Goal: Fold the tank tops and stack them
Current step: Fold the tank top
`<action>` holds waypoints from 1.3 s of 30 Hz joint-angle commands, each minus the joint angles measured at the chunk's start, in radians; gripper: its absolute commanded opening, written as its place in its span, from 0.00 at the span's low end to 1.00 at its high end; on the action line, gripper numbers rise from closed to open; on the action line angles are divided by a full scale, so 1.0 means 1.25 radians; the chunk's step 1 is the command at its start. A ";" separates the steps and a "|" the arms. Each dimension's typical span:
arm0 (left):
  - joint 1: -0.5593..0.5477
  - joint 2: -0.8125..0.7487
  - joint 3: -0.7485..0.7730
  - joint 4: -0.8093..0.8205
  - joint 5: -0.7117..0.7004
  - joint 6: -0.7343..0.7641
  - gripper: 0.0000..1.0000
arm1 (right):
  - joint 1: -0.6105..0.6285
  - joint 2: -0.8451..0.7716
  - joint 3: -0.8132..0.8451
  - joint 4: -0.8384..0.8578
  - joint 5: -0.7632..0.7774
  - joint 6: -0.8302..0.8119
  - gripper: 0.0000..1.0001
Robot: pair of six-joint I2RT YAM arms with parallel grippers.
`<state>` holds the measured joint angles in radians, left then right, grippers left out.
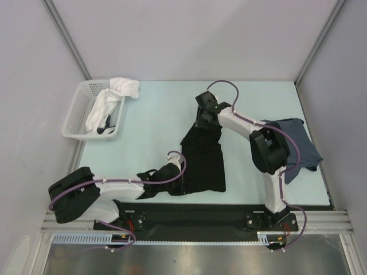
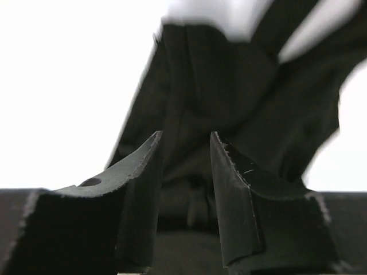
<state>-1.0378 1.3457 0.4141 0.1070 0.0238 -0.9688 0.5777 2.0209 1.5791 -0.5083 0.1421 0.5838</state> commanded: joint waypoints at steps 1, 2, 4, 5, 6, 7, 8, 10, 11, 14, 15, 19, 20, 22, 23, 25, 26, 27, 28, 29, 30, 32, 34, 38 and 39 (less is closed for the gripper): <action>-0.007 0.037 -0.054 -0.130 -0.030 0.017 0.00 | 0.000 0.061 0.106 -0.024 0.053 -0.026 0.43; -0.007 0.037 -0.054 -0.129 -0.029 0.017 0.00 | -0.001 0.077 0.122 -0.034 0.059 -0.029 0.44; -0.007 0.035 -0.054 -0.127 -0.030 0.017 0.00 | 0.000 0.126 0.175 -0.047 0.073 -0.033 0.43; -0.007 0.038 -0.053 -0.129 -0.029 0.017 0.00 | 0.000 0.143 0.192 -0.067 0.086 -0.034 0.44; -0.008 0.035 -0.054 -0.129 -0.029 0.017 0.00 | 0.000 0.153 0.204 -0.071 0.095 -0.033 0.44; -0.007 0.035 -0.054 -0.129 -0.030 0.017 0.00 | 0.000 0.161 0.210 -0.068 0.099 -0.035 0.44; -0.008 0.034 -0.054 -0.129 -0.030 0.017 0.00 | 0.002 0.175 0.211 -0.059 0.106 -0.034 0.44; -0.008 0.033 -0.053 -0.130 -0.030 0.017 0.00 | -0.001 0.190 0.217 -0.050 0.106 -0.034 0.44; -0.008 0.032 -0.050 -0.132 -0.029 0.017 0.00 | -0.001 0.210 0.224 -0.051 0.106 -0.034 0.44; -0.007 0.030 -0.048 -0.137 -0.030 0.017 0.00 | 0.000 0.247 0.264 -0.060 0.111 -0.034 0.39; -0.007 0.030 -0.049 -0.137 -0.029 0.017 0.00 | 0.002 0.267 0.272 -0.055 0.102 -0.038 0.36; -0.008 0.024 -0.055 -0.144 -0.030 0.012 0.00 | 0.008 0.301 0.323 0.005 0.067 -0.066 0.16; -0.008 0.024 -0.055 -0.148 -0.030 0.012 0.00 | 0.008 0.307 0.336 0.033 0.051 -0.071 0.15; -0.008 0.018 -0.060 -0.149 -0.031 0.008 0.00 | -0.006 0.339 0.387 0.057 0.007 -0.072 0.14; -0.008 0.016 -0.061 -0.152 -0.033 0.004 0.00 | -0.012 0.352 0.408 0.070 -0.032 -0.065 0.15; -0.007 0.012 -0.069 -0.154 -0.033 0.001 0.00 | -0.036 0.390 0.467 0.084 -0.073 -0.040 0.13; -0.008 0.008 -0.070 -0.154 -0.033 -0.004 0.00 | -0.046 0.402 0.482 0.112 -0.106 -0.032 0.13; -0.008 0.008 -0.074 -0.153 -0.033 -0.005 0.00 | -0.053 0.411 0.493 0.129 -0.146 -0.022 0.13; -0.008 0.007 -0.075 -0.152 -0.031 -0.009 0.00 | -0.073 0.417 0.511 0.145 -0.171 -0.003 0.14; -0.008 0.007 -0.076 -0.152 -0.031 -0.010 0.00 | -0.078 0.428 0.519 0.179 -0.238 0.000 0.30; -0.008 0.008 -0.077 -0.153 -0.031 -0.012 0.00 | -0.085 0.430 0.525 0.194 -0.269 0.003 0.40; -0.007 0.011 -0.078 -0.156 -0.031 -0.014 0.00 | -0.090 0.414 0.525 0.221 -0.312 -0.007 0.60; -0.008 0.013 -0.078 -0.152 -0.030 -0.015 0.00 | -0.092 0.394 0.517 0.231 -0.330 -0.029 0.61; -0.008 0.021 -0.078 -0.145 -0.025 -0.018 0.00 | -0.095 0.314 0.461 0.224 -0.355 -0.101 0.69; -0.007 0.022 -0.080 -0.143 -0.025 -0.018 0.00 | -0.096 0.274 0.446 0.218 -0.355 -0.114 0.69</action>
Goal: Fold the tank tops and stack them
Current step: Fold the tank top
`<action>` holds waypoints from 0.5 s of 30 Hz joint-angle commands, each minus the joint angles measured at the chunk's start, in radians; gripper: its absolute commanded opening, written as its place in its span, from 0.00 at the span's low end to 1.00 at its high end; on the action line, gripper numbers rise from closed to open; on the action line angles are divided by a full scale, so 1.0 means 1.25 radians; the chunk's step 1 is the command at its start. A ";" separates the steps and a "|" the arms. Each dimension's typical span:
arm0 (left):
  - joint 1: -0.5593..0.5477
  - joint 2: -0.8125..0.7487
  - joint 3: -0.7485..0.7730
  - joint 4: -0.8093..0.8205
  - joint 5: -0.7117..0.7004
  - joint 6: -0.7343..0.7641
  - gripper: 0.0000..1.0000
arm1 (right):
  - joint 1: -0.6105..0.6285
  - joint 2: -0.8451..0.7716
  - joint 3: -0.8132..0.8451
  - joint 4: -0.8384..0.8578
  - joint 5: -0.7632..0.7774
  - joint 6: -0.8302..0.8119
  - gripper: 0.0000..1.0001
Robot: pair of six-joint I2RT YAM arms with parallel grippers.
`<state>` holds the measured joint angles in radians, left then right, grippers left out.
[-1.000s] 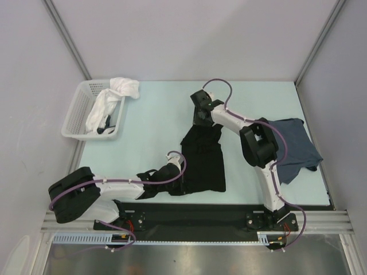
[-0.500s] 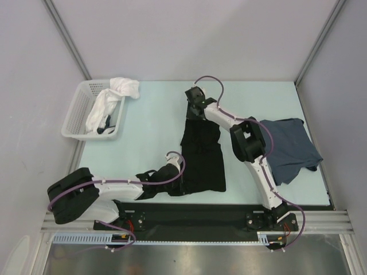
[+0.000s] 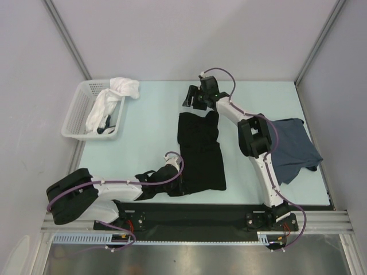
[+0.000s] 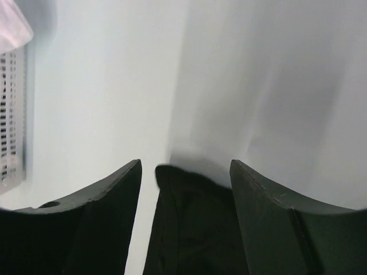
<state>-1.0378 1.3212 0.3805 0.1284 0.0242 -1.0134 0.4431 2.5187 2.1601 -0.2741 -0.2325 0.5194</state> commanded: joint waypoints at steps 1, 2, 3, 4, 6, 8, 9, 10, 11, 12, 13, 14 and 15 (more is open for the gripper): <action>-0.007 0.044 -0.052 -0.157 -0.026 0.018 0.00 | 0.009 -0.152 -0.042 0.028 -0.057 -0.073 0.69; -0.007 0.045 -0.052 -0.155 -0.027 0.019 0.00 | 0.004 -0.179 -0.070 0.031 -0.063 -0.093 0.71; -0.007 0.046 -0.049 -0.155 -0.029 0.019 0.00 | 0.000 -0.207 -0.141 0.039 -0.064 -0.100 0.71; -0.008 0.050 -0.050 -0.158 -0.030 0.022 0.00 | -0.002 -0.273 -0.178 0.045 -0.067 -0.105 0.71; -0.007 0.050 -0.049 -0.158 -0.030 0.022 0.00 | -0.017 -0.342 -0.298 0.043 -0.048 -0.108 0.68; -0.008 0.046 -0.052 -0.157 -0.032 0.023 0.00 | -0.027 -0.447 -0.384 0.011 -0.028 -0.095 0.60; -0.008 0.045 -0.052 -0.159 -0.033 0.023 0.00 | -0.027 -0.484 -0.429 0.003 -0.020 -0.088 0.59; -0.007 0.040 -0.053 -0.163 -0.037 0.023 0.00 | -0.026 -0.564 -0.528 -0.005 -0.006 -0.083 0.57; -0.007 0.036 -0.054 -0.163 -0.037 0.023 0.00 | -0.023 -0.602 -0.575 -0.039 0.046 -0.073 0.53; -0.008 0.033 -0.057 -0.164 -0.037 0.024 0.00 | -0.019 -0.640 -0.624 -0.051 0.069 -0.057 0.51; -0.008 0.029 -0.057 -0.170 -0.038 0.024 0.00 | -0.015 -0.685 -0.744 -0.054 0.075 -0.035 0.49; -0.007 0.021 -0.055 -0.173 -0.039 0.025 0.00 | -0.008 -0.766 -0.801 -0.050 0.080 -0.027 0.49; -0.007 0.016 -0.057 -0.176 -0.039 0.024 0.00 | -0.002 -0.817 -0.867 -0.048 0.088 -0.017 0.48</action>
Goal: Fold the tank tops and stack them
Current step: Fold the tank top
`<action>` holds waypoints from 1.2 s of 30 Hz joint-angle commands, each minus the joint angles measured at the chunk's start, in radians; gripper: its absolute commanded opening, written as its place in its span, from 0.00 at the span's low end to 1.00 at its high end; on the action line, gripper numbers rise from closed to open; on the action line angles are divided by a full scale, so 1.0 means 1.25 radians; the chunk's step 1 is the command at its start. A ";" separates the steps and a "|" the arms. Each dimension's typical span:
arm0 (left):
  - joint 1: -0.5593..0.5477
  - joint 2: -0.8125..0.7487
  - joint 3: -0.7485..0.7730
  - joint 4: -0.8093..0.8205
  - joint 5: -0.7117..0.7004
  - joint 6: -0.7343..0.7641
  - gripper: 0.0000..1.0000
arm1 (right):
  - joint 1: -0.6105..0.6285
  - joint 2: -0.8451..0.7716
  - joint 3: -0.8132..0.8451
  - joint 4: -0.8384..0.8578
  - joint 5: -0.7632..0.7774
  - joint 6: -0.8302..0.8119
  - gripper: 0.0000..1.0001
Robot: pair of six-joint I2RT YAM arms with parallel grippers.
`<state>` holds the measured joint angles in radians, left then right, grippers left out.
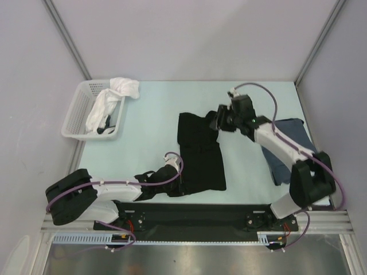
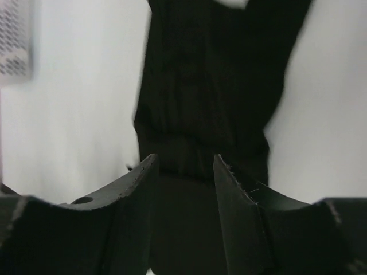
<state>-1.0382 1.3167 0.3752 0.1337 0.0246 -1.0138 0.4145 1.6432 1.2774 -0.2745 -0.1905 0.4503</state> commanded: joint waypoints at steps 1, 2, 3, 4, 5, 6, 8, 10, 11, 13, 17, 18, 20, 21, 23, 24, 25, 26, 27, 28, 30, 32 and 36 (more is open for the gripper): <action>-0.006 0.014 -0.052 -0.187 -0.039 0.026 0.00 | 0.038 -0.159 -0.216 -0.046 0.064 0.045 0.48; -0.008 0.007 -0.053 -0.190 -0.039 0.027 0.00 | 0.044 -0.246 -0.324 -0.045 0.071 0.054 0.49; -0.006 -0.005 -0.052 -0.194 -0.039 0.027 0.00 | 0.048 -0.283 -0.367 -0.052 0.071 0.058 0.49; -0.008 -0.013 -0.051 -0.206 -0.041 0.030 0.01 | 0.051 -0.319 -0.404 -0.059 0.068 0.061 0.50; -0.008 -0.016 -0.050 -0.214 -0.044 0.032 0.00 | 0.055 -0.357 -0.465 -0.093 0.070 0.068 0.51; -0.008 -0.025 -0.043 -0.221 -0.045 0.034 0.00 | 0.057 -0.421 -0.488 -0.113 0.073 0.072 0.52; -0.008 -0.032 -0.039 -0.242 -0.047 0.038 0.00 | 0.061 -0.490 -0.547 -0.166 0.071 0.084 0.54; -0.008 -0.041 -0.036 -0.249 -0.047 0.038 0.00 | 0.067 -0.568 -0.581 -0.172 0.040 0.103 0.57; -0.006 -0.043 -0.038 -0.248 -0.047 0.038 0.00 | 0.094 -0.582 -0.597 -0.169 0.029 0.138 0.57; -0.006 -0.047 -0.040 -0.252 -0.047 0.037 0.00 | 0.124 -0.578 -0.622 -0.179 0.048 0.167 0.55; -0.008 -0.051 -0.046 -0.249 -0.049 0.031 0.00 | 0.171 -0.560 -0.665 -0.143 0.047 0.213 0.50; -0.008 -0.050 -0.050 -0.246 -0.049 0.029 0.00 | 0.183 -0.561 -0.672 -0.130 0.038 0.230 0.50; -0.008 -0.047 -0.050 -0.243 -0.049 0.027 0.00 | 0.197 -0.565 -0.687 -0.117 0.026 0.245 0.50; -0.006 -0.046 -0.049 -0.242 -0.048 0.027 0.00 | 0.206 -0.566 -0.688 -0.118 0.030 0.252 0.50; -0.006 -0.043 -0.049 -0.238 -0.047 0.026 0.00 | 0.224 -0.564 -0.702 -0.113 0.031 0.268 0.52; -0.008 -0.042 -0.050 -0.236 -0.047 0.026 0.00 | 0.229 -0.562 -0.710 -0.104 0.030 0.272 0.52; -0.008 -0.041 -0.049 -0.236 -0.047 0.027 0.00 | 0.234 -0.560 -0.719 -0.083 0.019 0.283 0.52; -0.008 -0.040 -0.049 -0.236 -0.048 0.026 0.00 | 0.235 -0.556 -0.736 -0.071 0.013 0.284 0.52; -0.006 -0.038 -0.046 -0.237 -0.047 0.028 0.00 | 0.237 -0.554 -0.741 -0.063 0.010 0.289 0.52; -0.008 -0.037 -0.046 -0.236 -0.047 0.028 0.00 | 0.237 -0.551 -0.746 -0.044 0.006 0.289 0.50; -0.006 -0.034 -0.045 -0.236 -0.047 0.028 0.00 | 0.238 -0.538 -0.754 -0.030 0.009 0.289 0.49; -0.006 -0.032 -0.045 -0.237 -0.048 0.028 0.00 | 0.238 -0.522 -0.757 -0.011 0.006 0.284 0.46; -0.006 -0.038 -0.045 -0.246 -0.049 0.027 0.00 | 0.238 -0.475 -0.761 0.034 -0.006 0.277 0.31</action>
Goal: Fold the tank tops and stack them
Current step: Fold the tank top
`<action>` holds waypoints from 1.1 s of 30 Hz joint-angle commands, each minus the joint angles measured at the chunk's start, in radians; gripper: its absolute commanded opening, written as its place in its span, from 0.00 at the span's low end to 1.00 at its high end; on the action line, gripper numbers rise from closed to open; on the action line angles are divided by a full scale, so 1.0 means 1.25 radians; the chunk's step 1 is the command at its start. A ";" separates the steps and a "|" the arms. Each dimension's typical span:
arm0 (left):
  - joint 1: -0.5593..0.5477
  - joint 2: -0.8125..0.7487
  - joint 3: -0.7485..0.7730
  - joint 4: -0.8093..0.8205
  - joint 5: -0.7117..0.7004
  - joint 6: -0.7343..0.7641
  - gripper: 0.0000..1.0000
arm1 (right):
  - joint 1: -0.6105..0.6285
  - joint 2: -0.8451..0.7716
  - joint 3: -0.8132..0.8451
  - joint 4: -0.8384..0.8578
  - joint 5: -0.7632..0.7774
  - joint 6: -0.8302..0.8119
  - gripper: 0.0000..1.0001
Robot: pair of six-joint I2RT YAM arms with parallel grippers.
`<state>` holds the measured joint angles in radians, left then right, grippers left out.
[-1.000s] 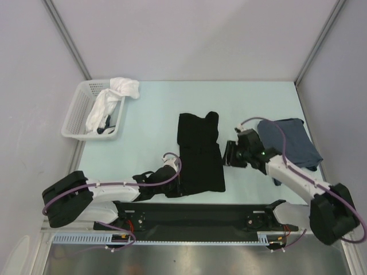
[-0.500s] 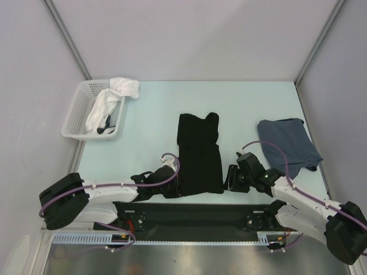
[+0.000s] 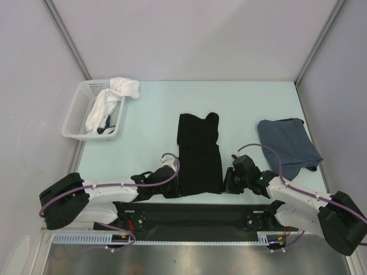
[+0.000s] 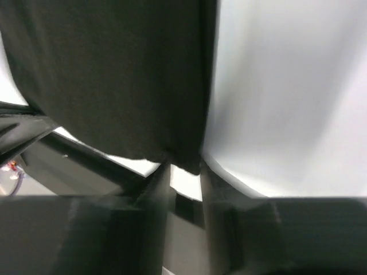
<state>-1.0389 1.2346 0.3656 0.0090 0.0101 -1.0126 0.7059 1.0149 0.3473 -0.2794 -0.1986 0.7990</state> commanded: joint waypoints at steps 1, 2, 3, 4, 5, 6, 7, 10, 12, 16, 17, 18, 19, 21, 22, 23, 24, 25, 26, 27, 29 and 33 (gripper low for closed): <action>-0.006 0.021 -0.035 -0.149 -0.038 0.025 0.00 | 0.005 0.047 -0.010 0.033 -0.001 -0.006 0.15; -0.006 0.017 -0.034 -0.156 -0.039 0.025 0.01 | 0.006 0.052 -0.002 0.021 0.003 -0.007 0.04; -0.006 0.011 -0.026 -0.170 -0.039 0.026 0.00 | 0.012 0.052 0.006 0.005 0.007 -0.005 0.00; -0.006 0.005 -0.023 -0.180 -0.040 0.026 0.00 | 0.017 0.033 0.018 -0.024 0.020 -0.004 0.00; -0.006 -0.014 -0.019 -0.190 -0.040 0.027 0.00 | 0.021 0.017 0.023 -0.041 0.027 -0.001 0.00; -0.007 -0.023 -0.010 -0.212 -0.041 0.027 0.00 | 0.023 -0.004 0.030 -0.062 0.035 0.001 0.00; -0.007 -0.034 -0.005 -0.227 -0.042 0.027 0.00 | 0.024 -0.024 0.045 -0.102 0.046 0.004 0.00; -0.007 -0.088 0.015 -0.273 -0.040 0.030 0.00 | 0.026 -0.091 0.073 -0.181 0.058 0.004 0.00; -0.007 -0.126 0.027 -0.298 -0.035 0.030 0.00 | 0.027 -0.131 0.099 -0.210 0.057 0.005 0.00; -0.006 -0.161 0.055 -0.329 -0.017 0.036 0.00 | 0.028 -0.169 0.141 -0.267 0.057 0.004 0.00; -0.006 -0.164 0.063 -0.336 -0.015 0.038 0.00 | 0.028 -0.173 0.149 -0.273 0.058 -0.001 0.00; -0.006 -0.167 0.083 -0.353 -0.017 0.043 0.00 | 0.028 -0.175 0.167 -0.278 0.061 -0.005 0.00; -0.007 -0.168 0.093 -0.359 -0.018 0.047 0.00 | 0.028 -0.175 0.177 -0.284 0.063 -0.007 0.00; -0.003 -0.168 0.127 -0.372 -0.019 0.058 0.00 | 0.028 -0.166 0.204 -0.287 0.062 -0.016 0.00; -0.001 -0.166 0.137 -0.374 -0.017 0.064 0.00 | 0.029 -0.163 0.213 -0.289 0.062 -0.019 0.00; 0.010 -0.163 0.147 -0.373 -0.014 0.068 0.00 | 0.028 -0.159 0.222 -0.291 0.063 -0.022 0.00; 0.017 -0.162 0.160 -0.369 0.009 0.077 0.00 | 0.028 -0.155 0.229 -0.291 0.064 -0.028 0.00; 0.026 -0.159 0.166 -0.366 0.016 0.085 0.00 | 0.028 -0.148 0.245 -0.289 0.067 -0.032 0.00; 0.048 -0.157 0.174 -0.364 0.024 0.091 0.00 | 0.028 -0.144 0.253 -0.291 0.069 -0.037 0.00; 0.059 -0.156 0.193 -0.368 0.030 0.108 0.00 | 0.028 -0.139 0.264 -0.292 0.074 -0.039 0.00; 0.093 -0.147 0.215 -0.375 0.034 0.126 0.00 | 0.024 -0.116 0.302 -0.292 0.086 -0.055 0.00; 0.149 -0.123 0.291 -0.403 0.042 0.185 0.00 | -0.010 -0.062 0.364 -0.281 0.061 -0.093 0.00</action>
<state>-0.8940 1.0637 0.6399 -0.4664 0.0410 -0.8673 0.7197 0.9081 0.7250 -0.6403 -0.1200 0.7368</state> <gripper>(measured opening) 0.010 0.011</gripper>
